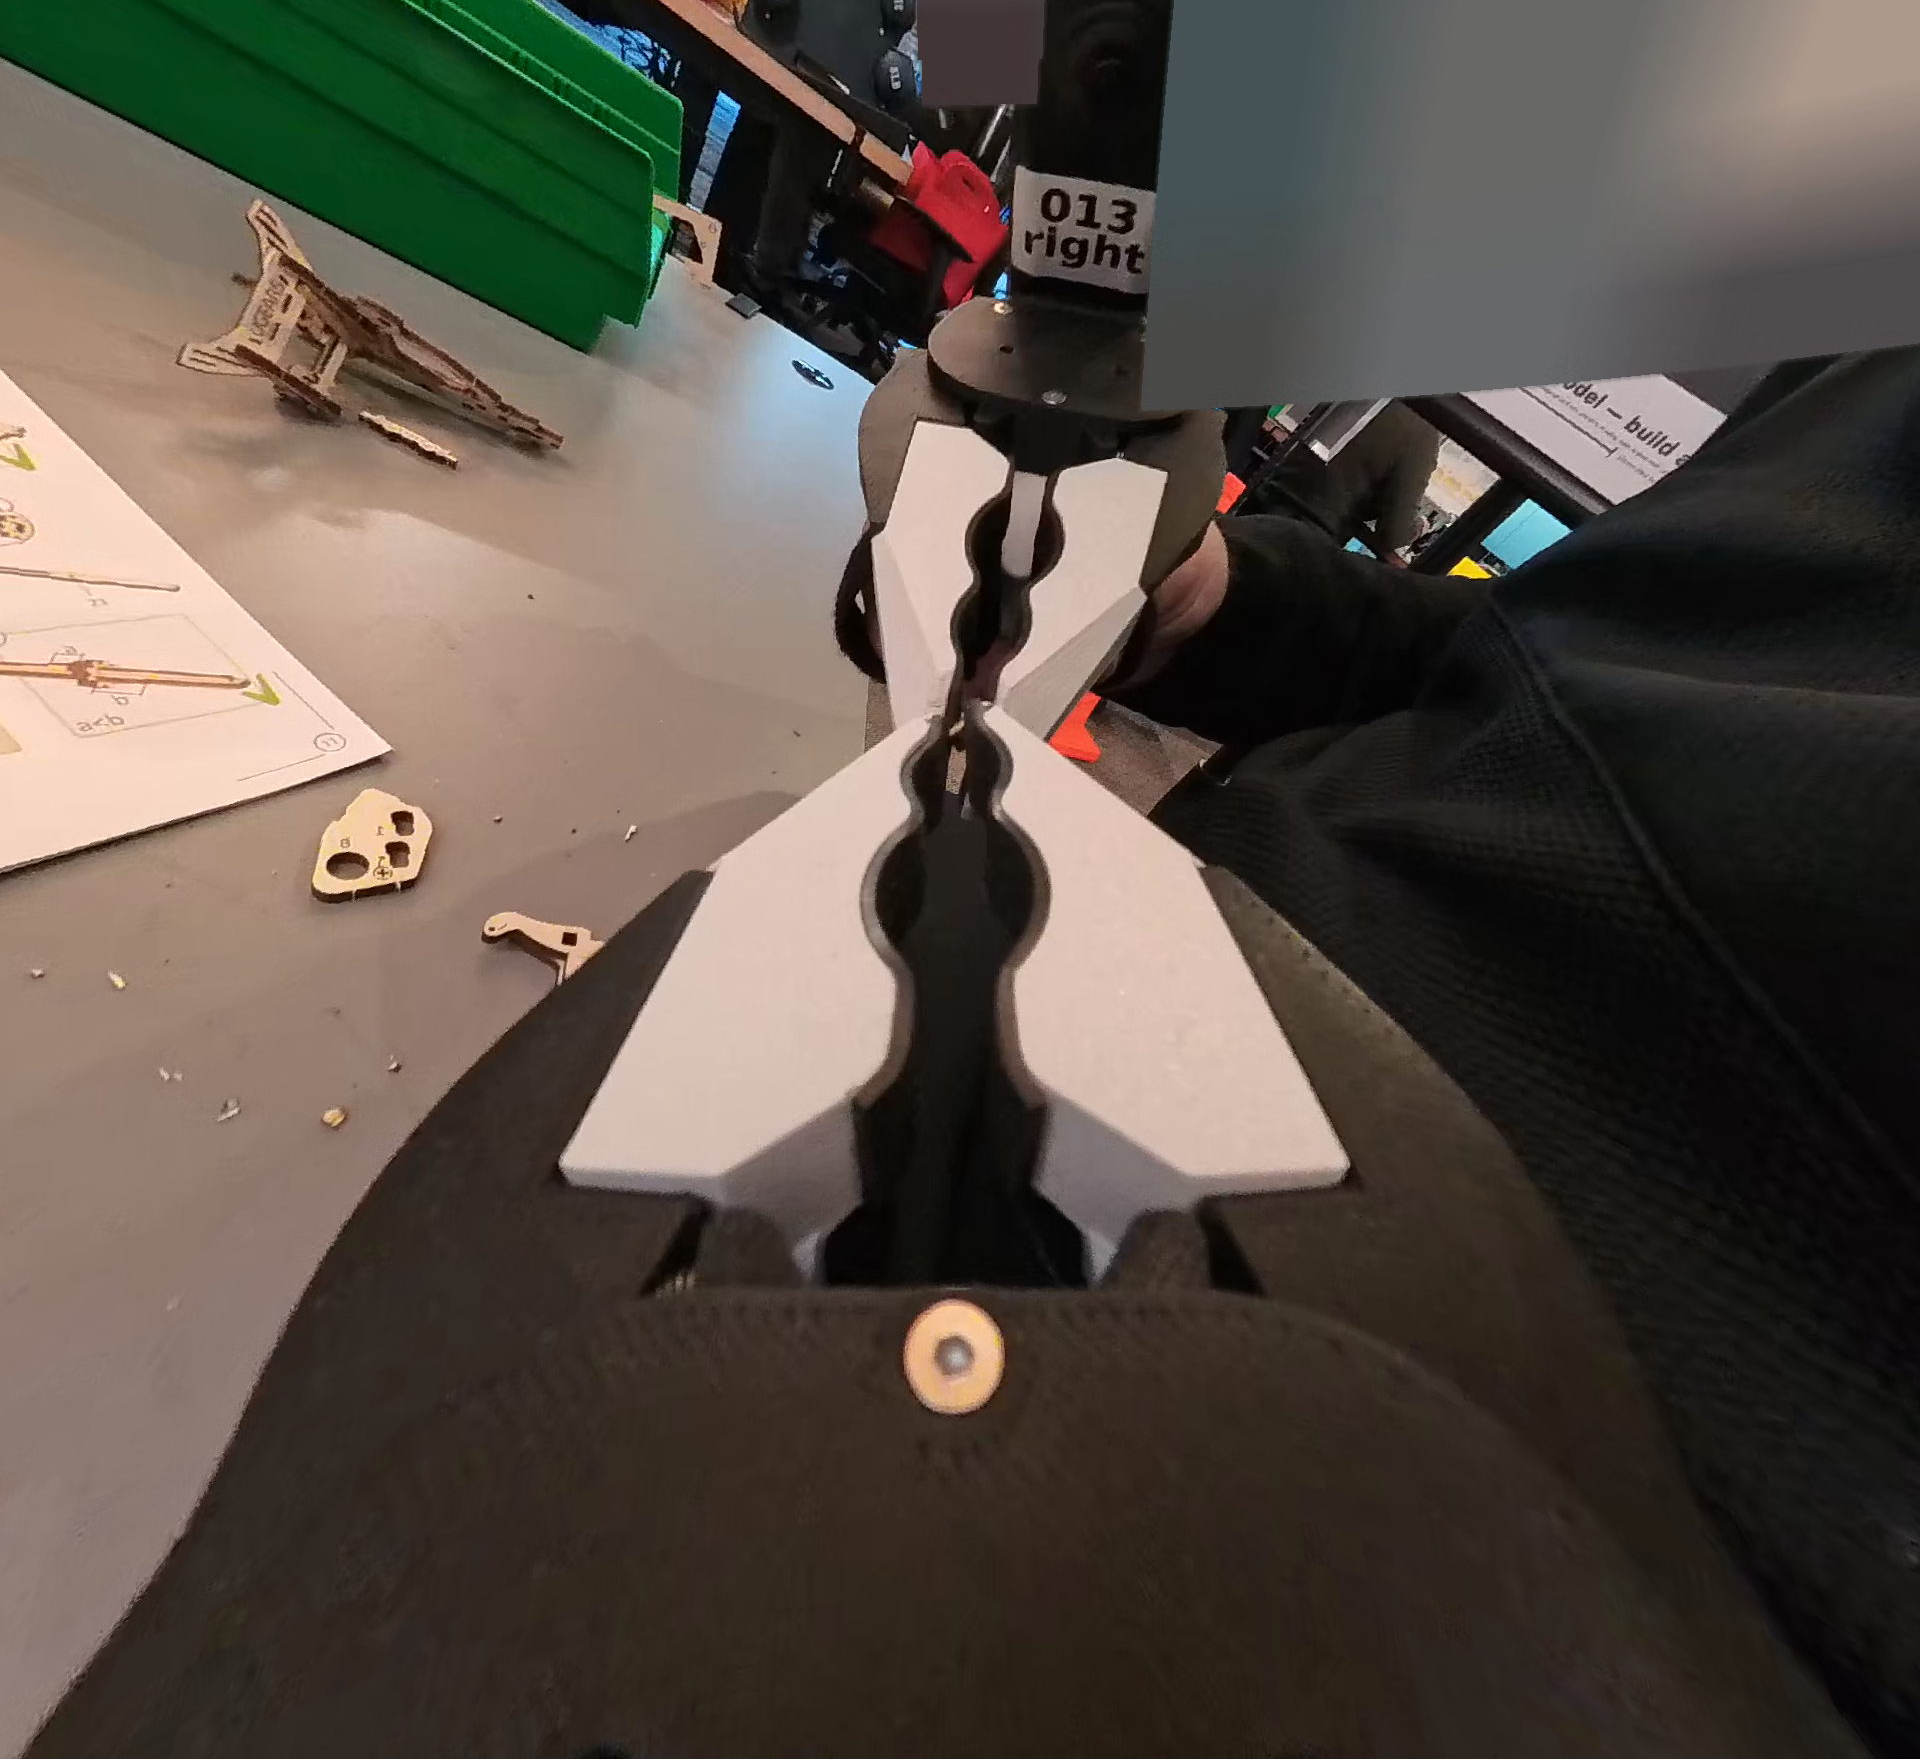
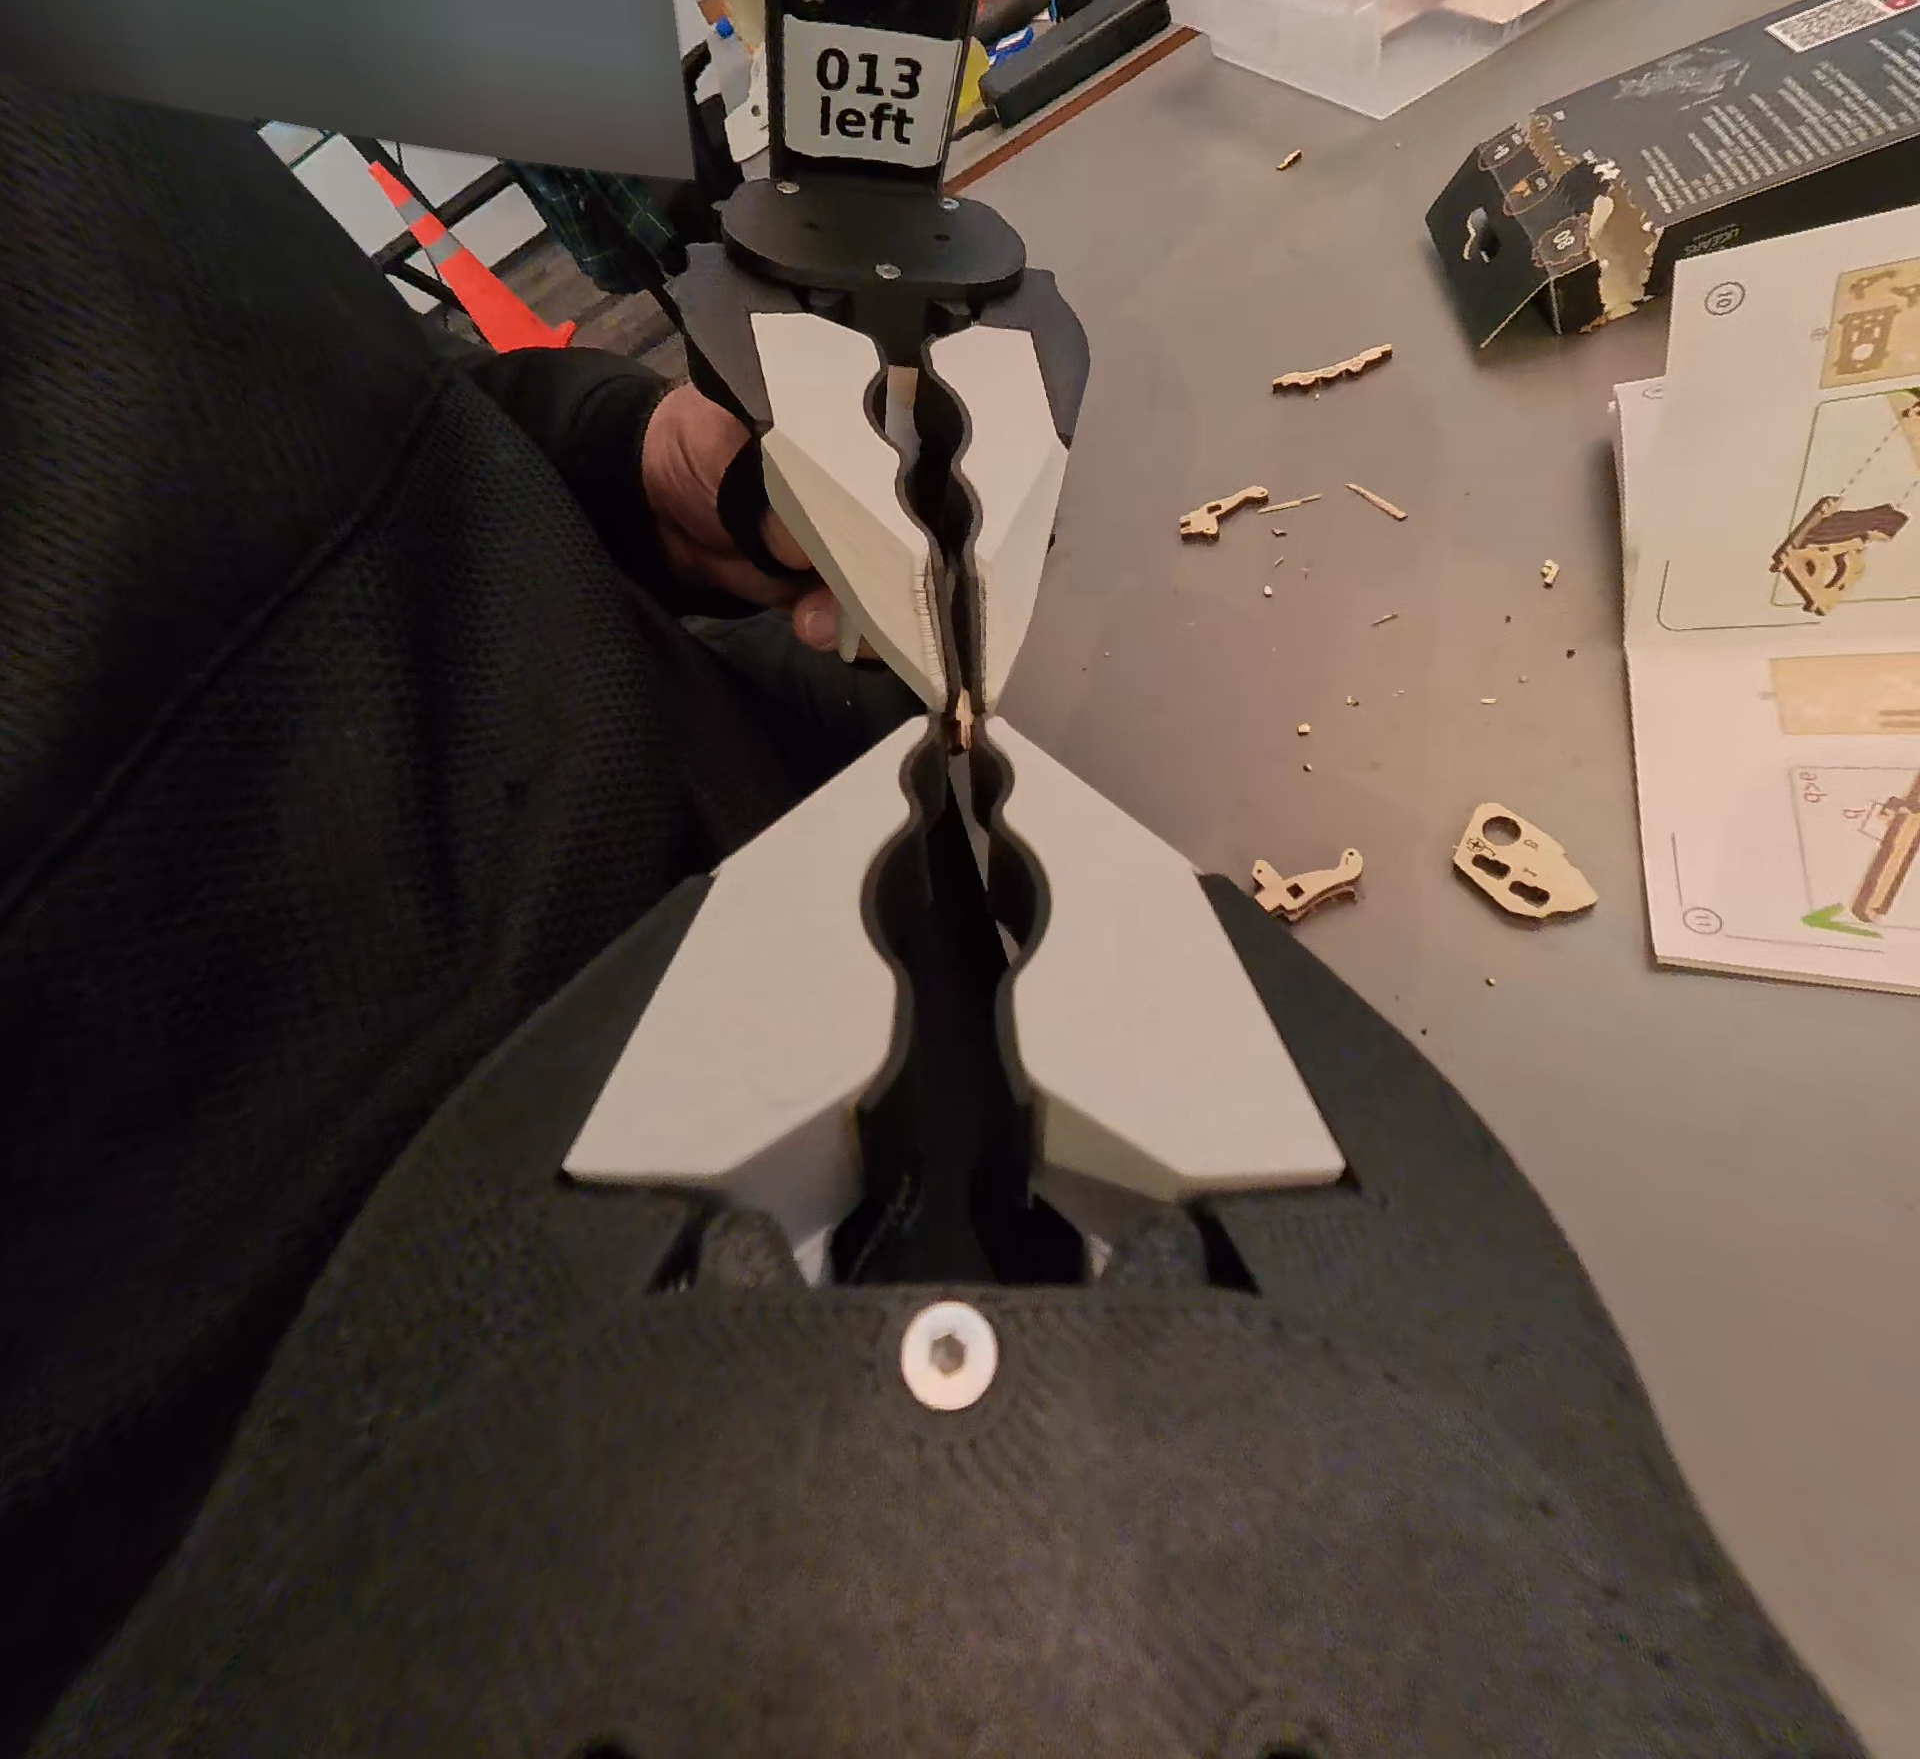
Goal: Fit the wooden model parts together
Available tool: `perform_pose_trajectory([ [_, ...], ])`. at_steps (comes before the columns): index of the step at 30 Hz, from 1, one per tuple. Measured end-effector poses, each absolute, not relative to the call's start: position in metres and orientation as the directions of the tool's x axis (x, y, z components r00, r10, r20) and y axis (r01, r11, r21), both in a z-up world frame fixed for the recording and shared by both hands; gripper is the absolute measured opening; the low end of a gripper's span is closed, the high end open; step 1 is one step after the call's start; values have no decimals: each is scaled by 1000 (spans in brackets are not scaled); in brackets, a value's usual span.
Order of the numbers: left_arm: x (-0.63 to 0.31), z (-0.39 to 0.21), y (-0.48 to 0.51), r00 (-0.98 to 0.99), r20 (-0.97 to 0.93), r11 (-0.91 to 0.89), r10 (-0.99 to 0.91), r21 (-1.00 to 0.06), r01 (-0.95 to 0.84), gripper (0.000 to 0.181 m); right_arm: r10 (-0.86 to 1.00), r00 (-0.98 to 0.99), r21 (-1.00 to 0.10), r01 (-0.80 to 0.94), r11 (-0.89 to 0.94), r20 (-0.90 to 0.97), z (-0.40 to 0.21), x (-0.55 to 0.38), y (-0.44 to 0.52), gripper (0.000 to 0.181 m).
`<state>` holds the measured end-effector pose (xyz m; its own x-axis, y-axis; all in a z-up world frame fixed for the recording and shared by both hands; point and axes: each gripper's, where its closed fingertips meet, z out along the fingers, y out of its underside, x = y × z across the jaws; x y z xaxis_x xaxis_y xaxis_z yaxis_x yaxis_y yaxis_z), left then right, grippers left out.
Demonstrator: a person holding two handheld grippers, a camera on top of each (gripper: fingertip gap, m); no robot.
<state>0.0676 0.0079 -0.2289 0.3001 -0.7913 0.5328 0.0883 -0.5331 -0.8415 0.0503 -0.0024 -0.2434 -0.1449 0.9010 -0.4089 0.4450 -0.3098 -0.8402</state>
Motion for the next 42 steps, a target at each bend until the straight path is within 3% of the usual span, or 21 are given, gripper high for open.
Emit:
perform_pose_trajectory([
  [42,66,-236,20,230,654,-616,-721,-757,219,0,903,-92,-835,430,-343,-419,-250,54,13,7],
])
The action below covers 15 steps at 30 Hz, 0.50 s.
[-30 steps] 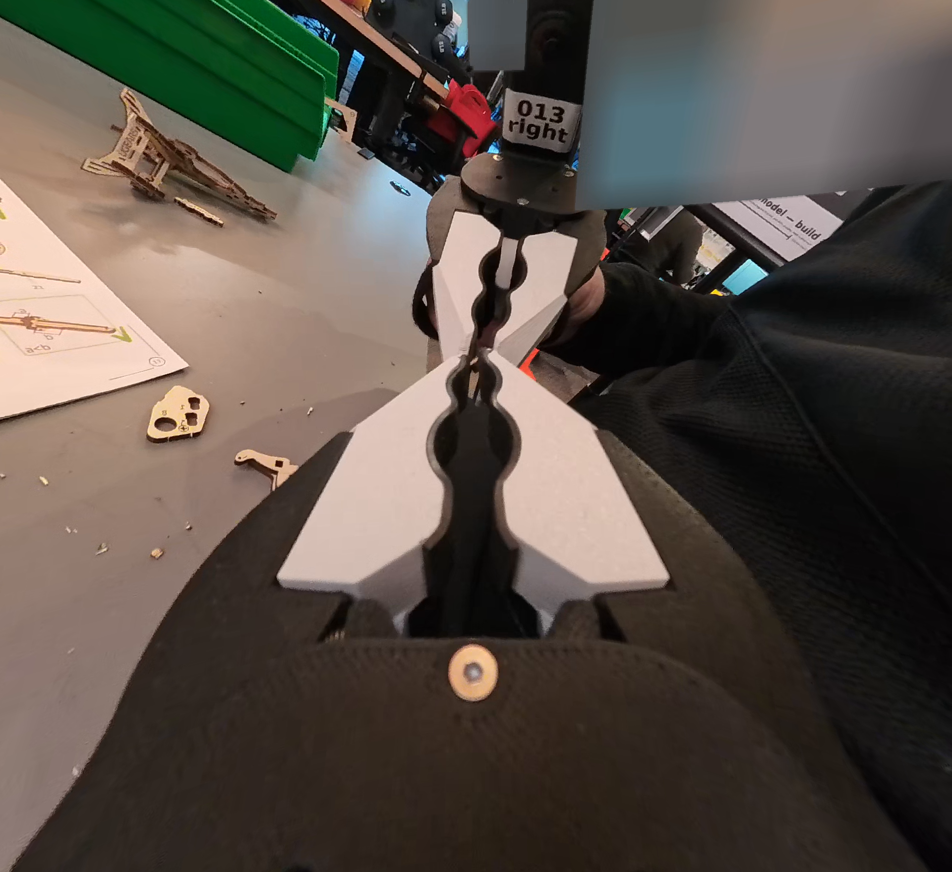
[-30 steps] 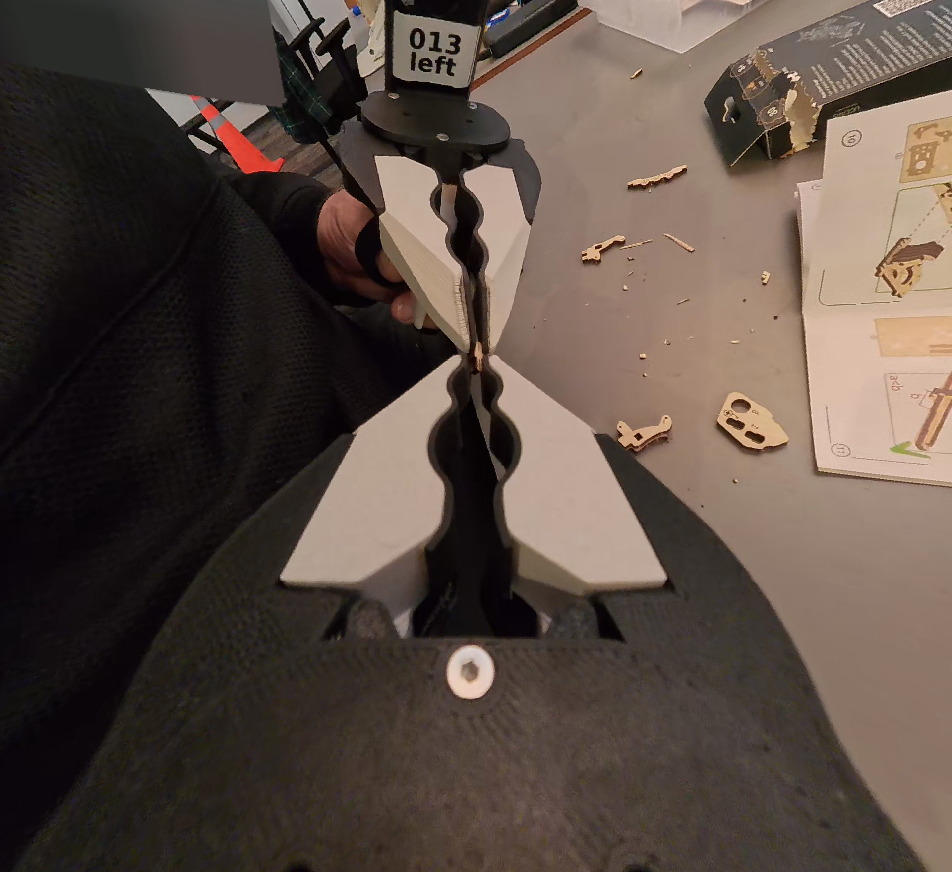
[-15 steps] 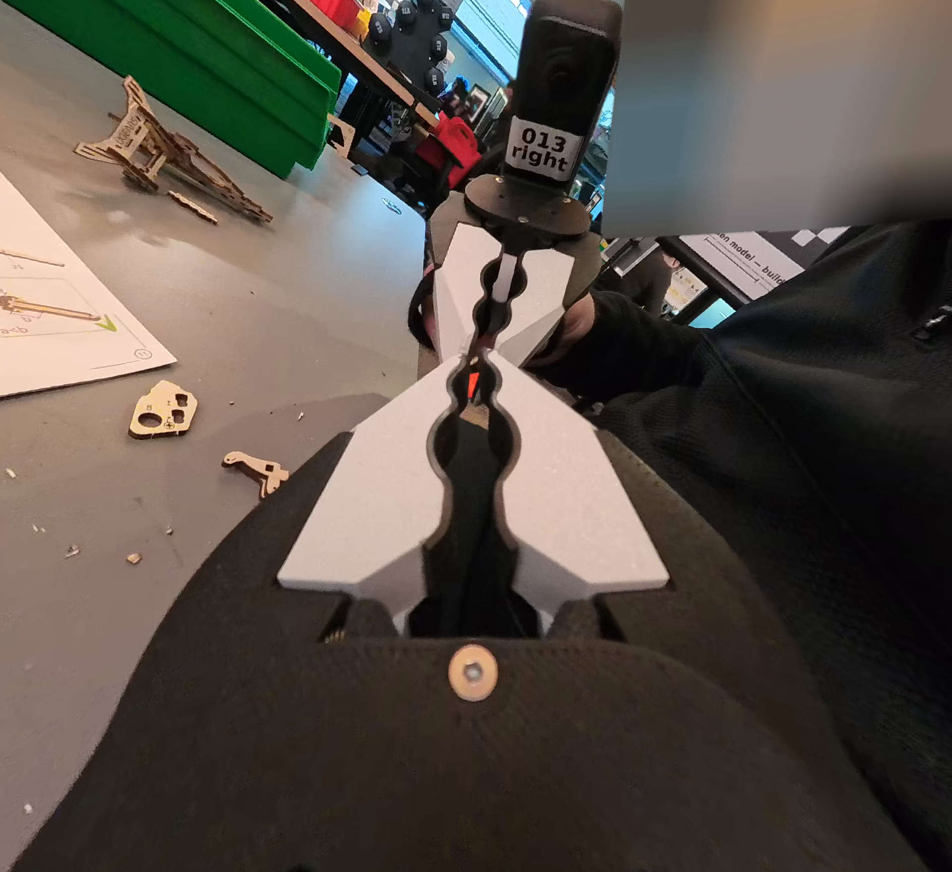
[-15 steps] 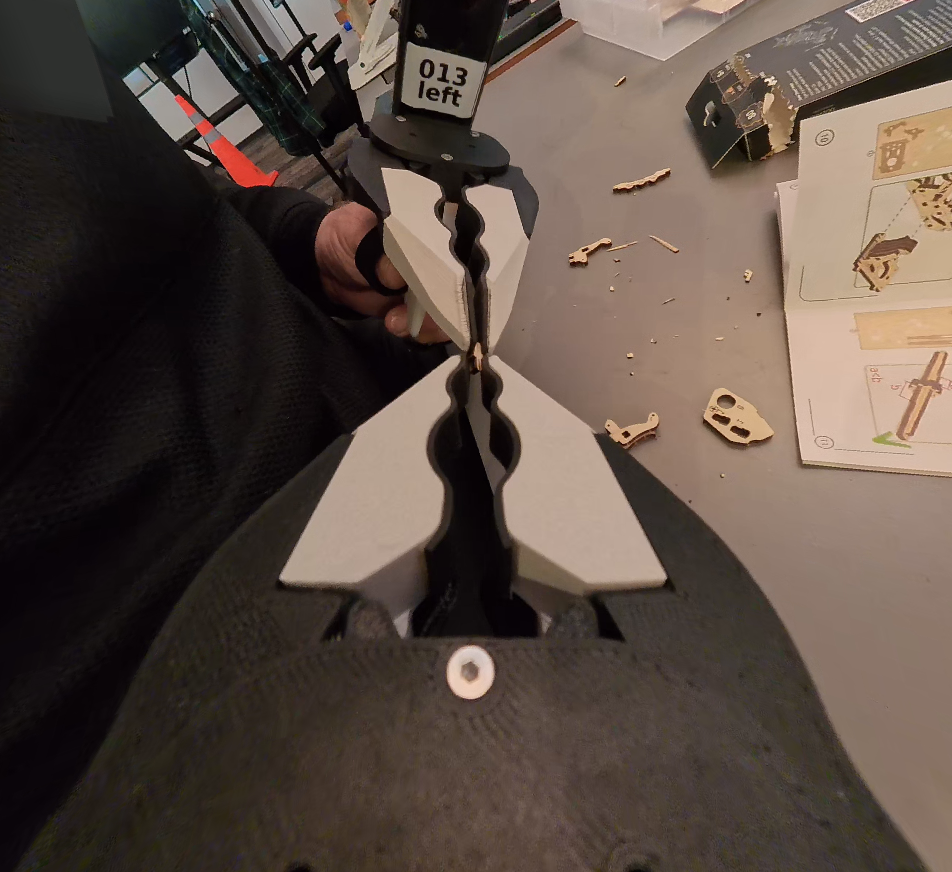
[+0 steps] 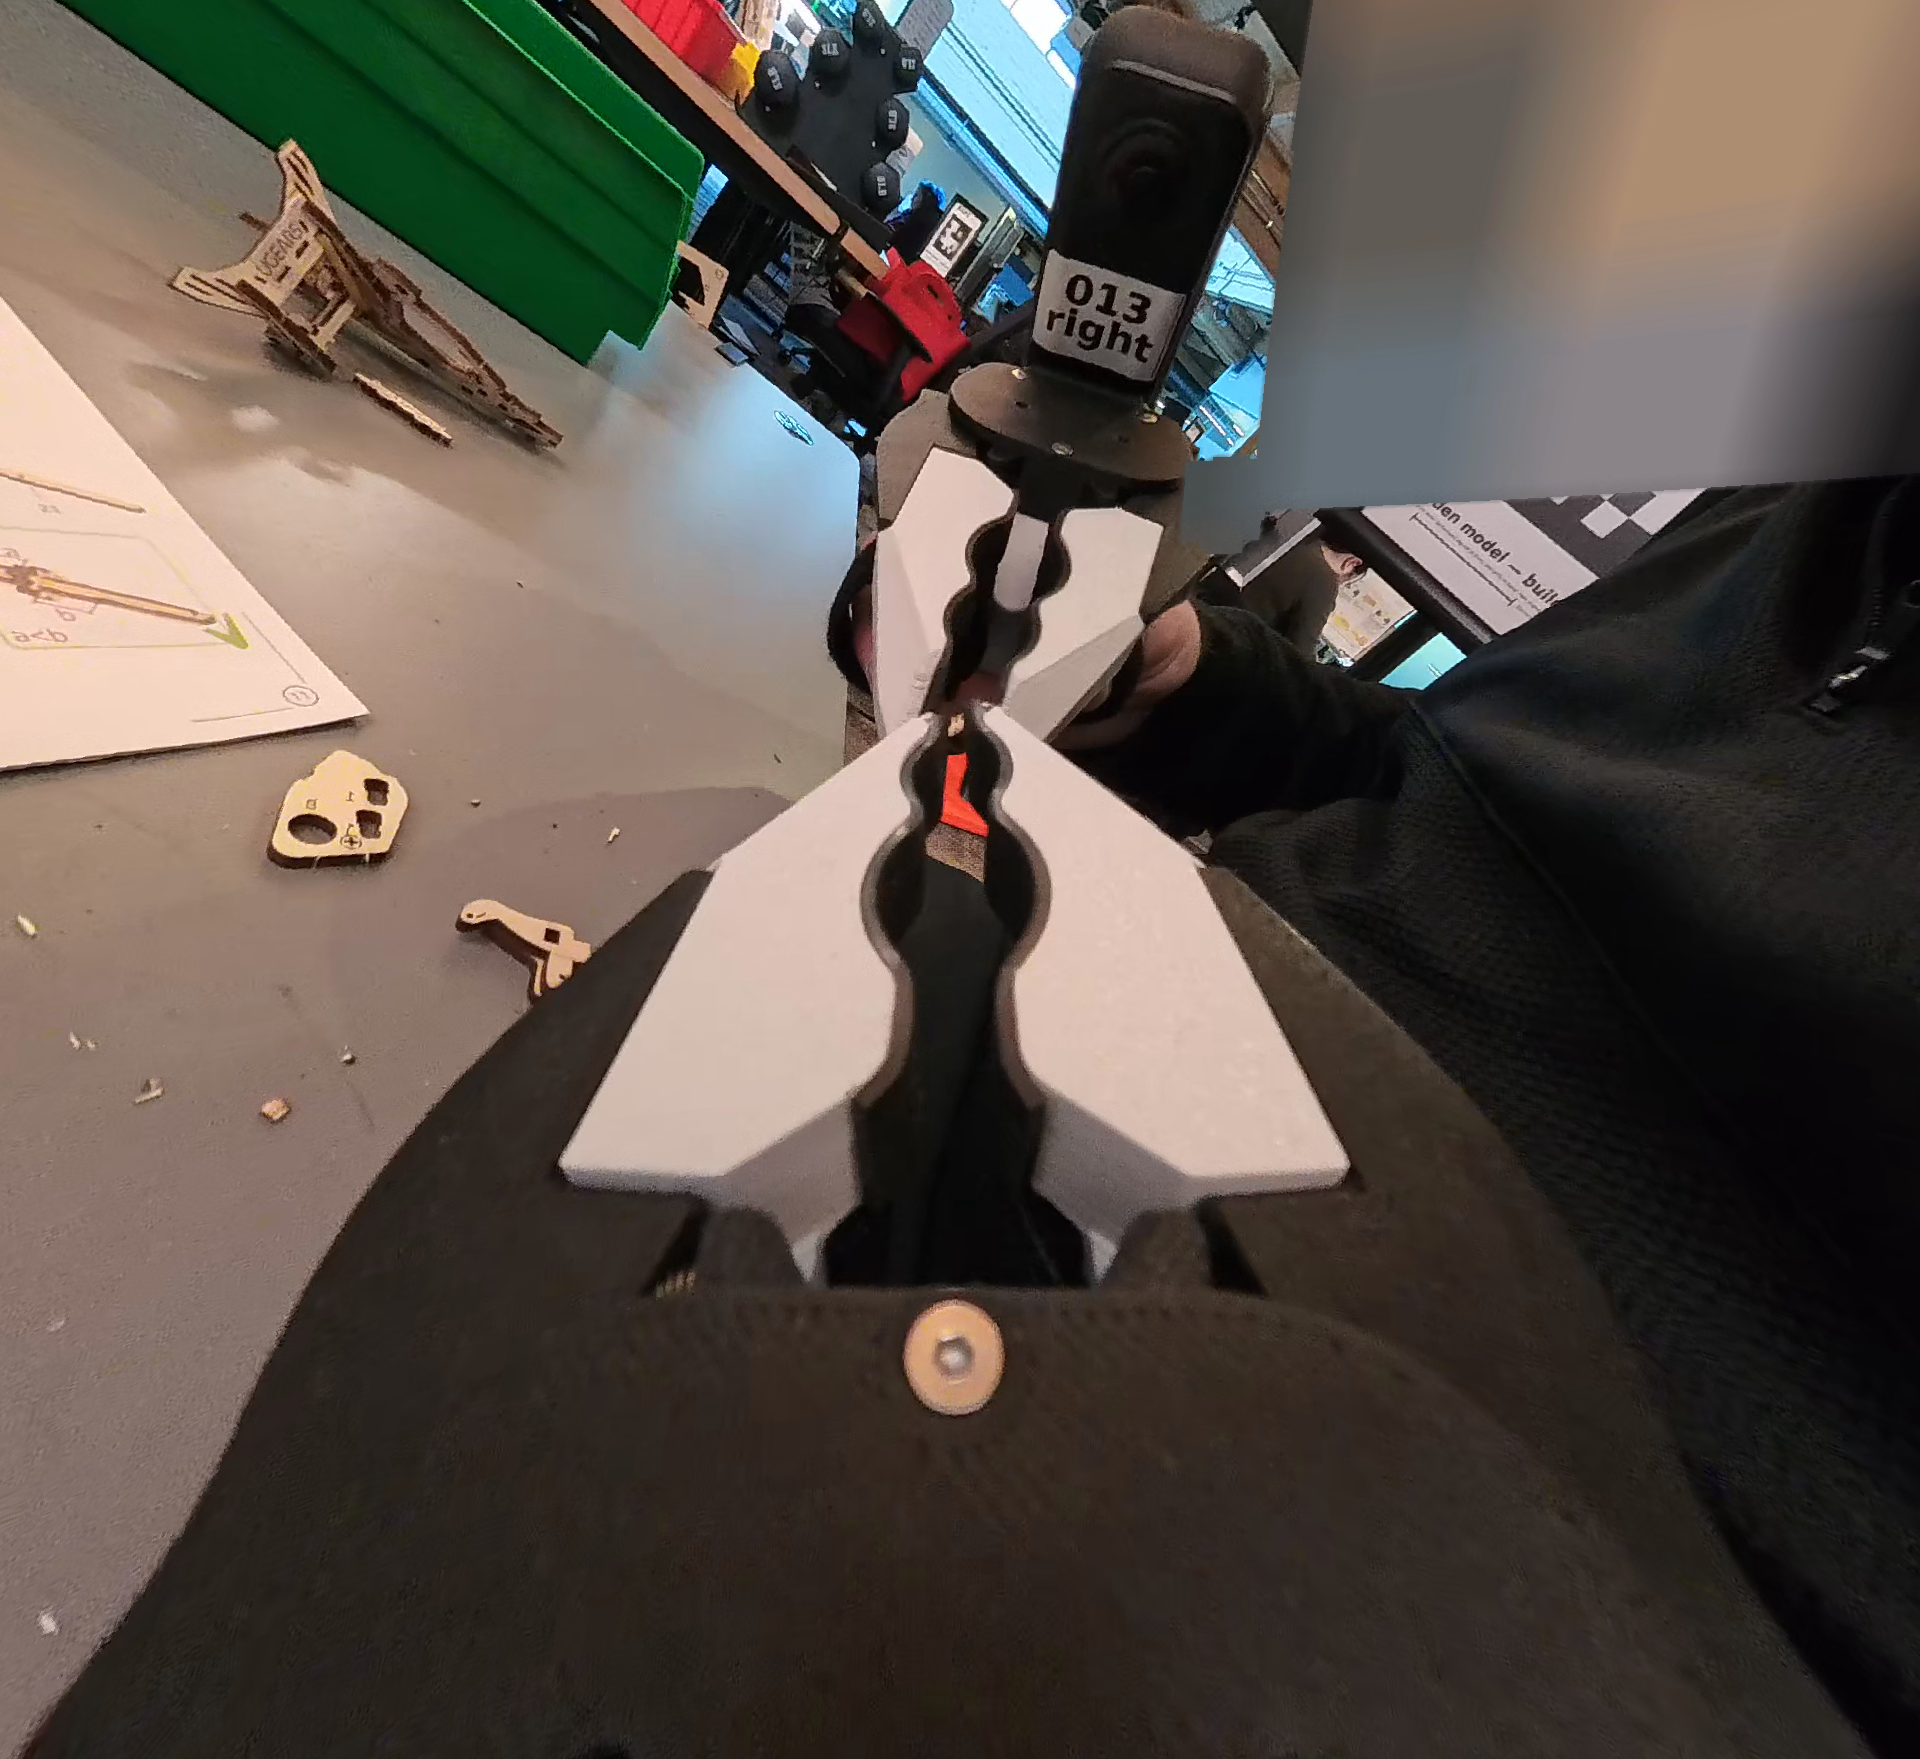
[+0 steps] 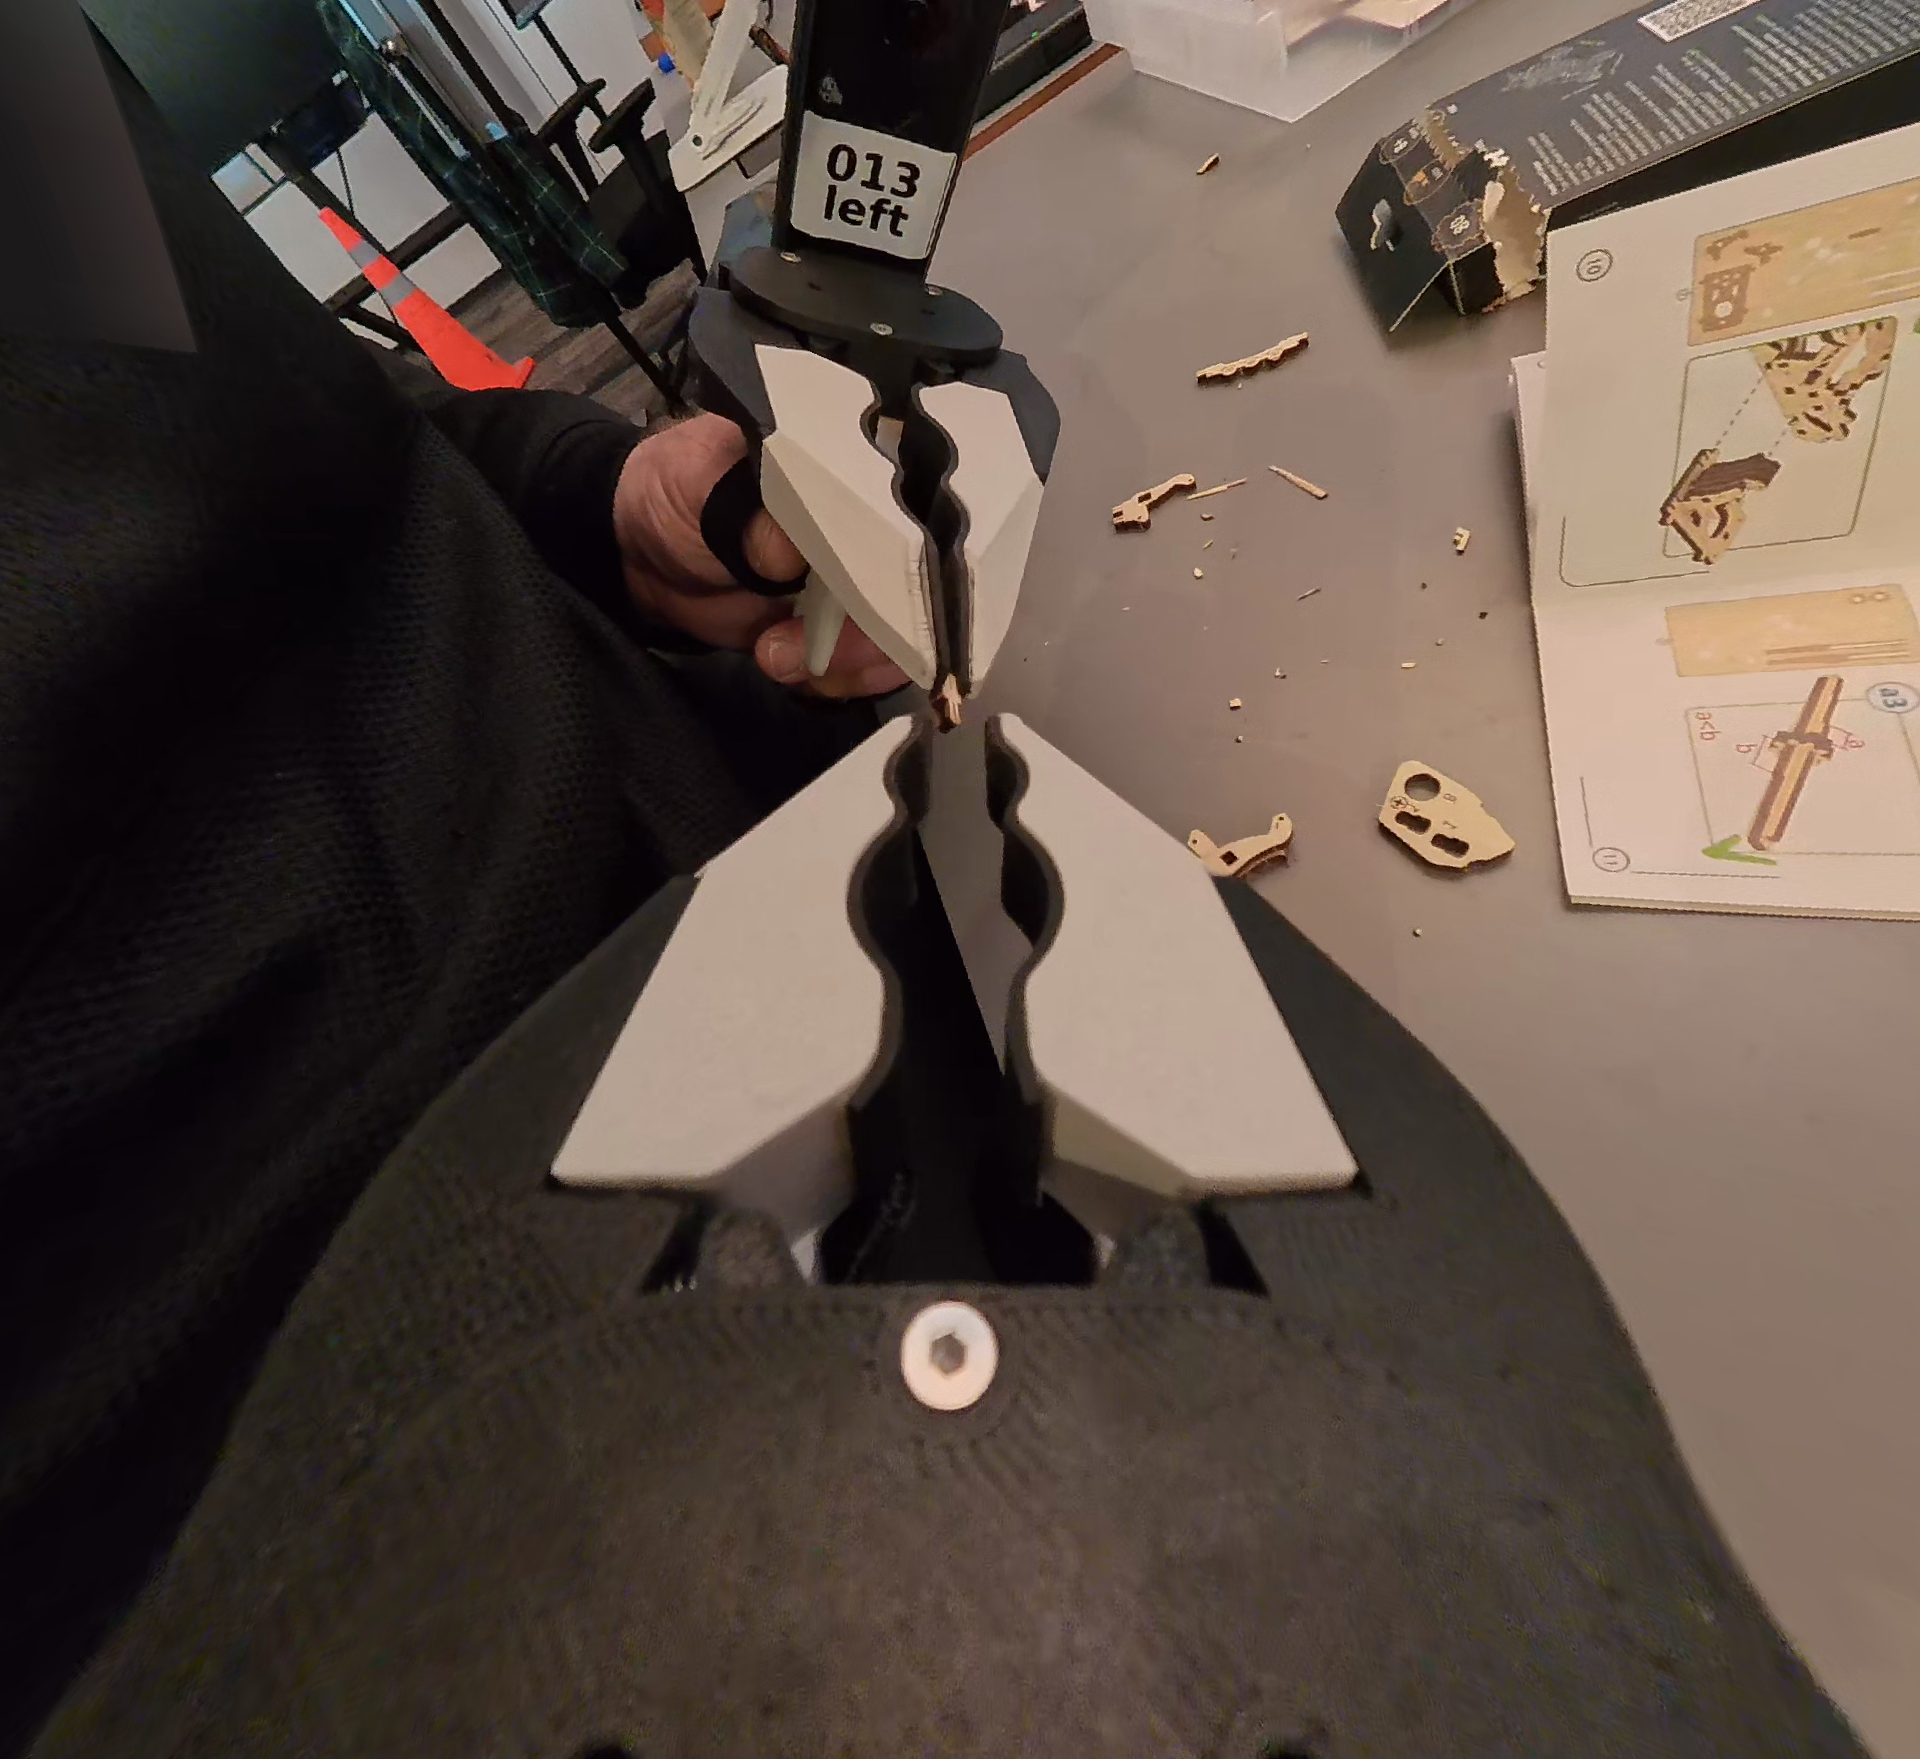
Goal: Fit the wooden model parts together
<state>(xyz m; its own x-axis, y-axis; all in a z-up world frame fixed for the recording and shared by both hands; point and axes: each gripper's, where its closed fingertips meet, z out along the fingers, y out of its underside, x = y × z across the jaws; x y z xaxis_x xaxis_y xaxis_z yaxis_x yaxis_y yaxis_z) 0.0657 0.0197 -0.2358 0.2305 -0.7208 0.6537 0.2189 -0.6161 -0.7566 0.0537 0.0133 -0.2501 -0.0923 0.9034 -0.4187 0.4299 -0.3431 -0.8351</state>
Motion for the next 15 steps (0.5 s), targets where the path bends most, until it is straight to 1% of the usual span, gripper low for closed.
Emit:
perform_pose_trajectory([
  [3,66,-237,20,228,657,-620,-718,-753,218,0,906,-92,-835,434,-338,-414,-251,53,13,7],
  [7,67,-237,20,227,658,-621,-718,-753,217,0,906,-97,-835,437,-333,-412,-251,54,12,1],
  [15,67,-238,19,222,663,-626,-716,-749,219,0,909,-94,-833,447,-325,-406,-252,54,11,0],
])
